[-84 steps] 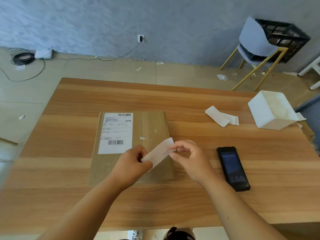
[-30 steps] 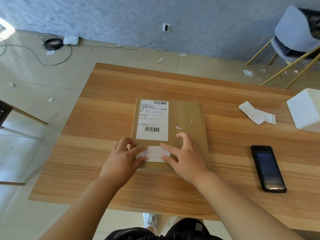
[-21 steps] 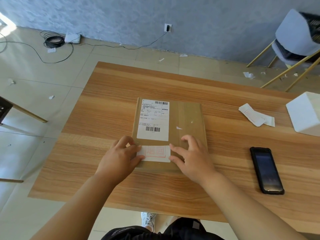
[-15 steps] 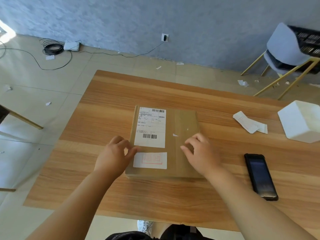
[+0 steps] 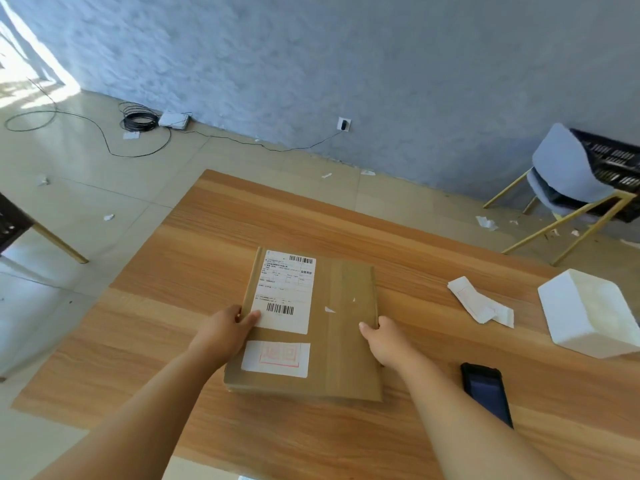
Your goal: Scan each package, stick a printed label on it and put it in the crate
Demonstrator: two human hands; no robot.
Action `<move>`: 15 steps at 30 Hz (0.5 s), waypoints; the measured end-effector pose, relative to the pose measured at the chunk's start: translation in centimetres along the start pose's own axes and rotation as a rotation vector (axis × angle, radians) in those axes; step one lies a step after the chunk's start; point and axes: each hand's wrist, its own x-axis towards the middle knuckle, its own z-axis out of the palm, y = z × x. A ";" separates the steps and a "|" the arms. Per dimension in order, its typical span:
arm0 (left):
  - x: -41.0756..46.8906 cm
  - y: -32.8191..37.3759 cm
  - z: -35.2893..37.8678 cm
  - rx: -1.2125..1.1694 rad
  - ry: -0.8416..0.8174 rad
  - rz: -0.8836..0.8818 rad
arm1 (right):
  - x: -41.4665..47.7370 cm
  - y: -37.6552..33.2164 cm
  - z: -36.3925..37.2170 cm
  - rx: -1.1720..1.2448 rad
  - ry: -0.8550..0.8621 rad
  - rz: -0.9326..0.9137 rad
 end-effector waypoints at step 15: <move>-9.6 -4.1 -4.1 -0.501 0.548 -0.086 | -1.7 -11.6 -0.1 0.037 -0.138 -0.550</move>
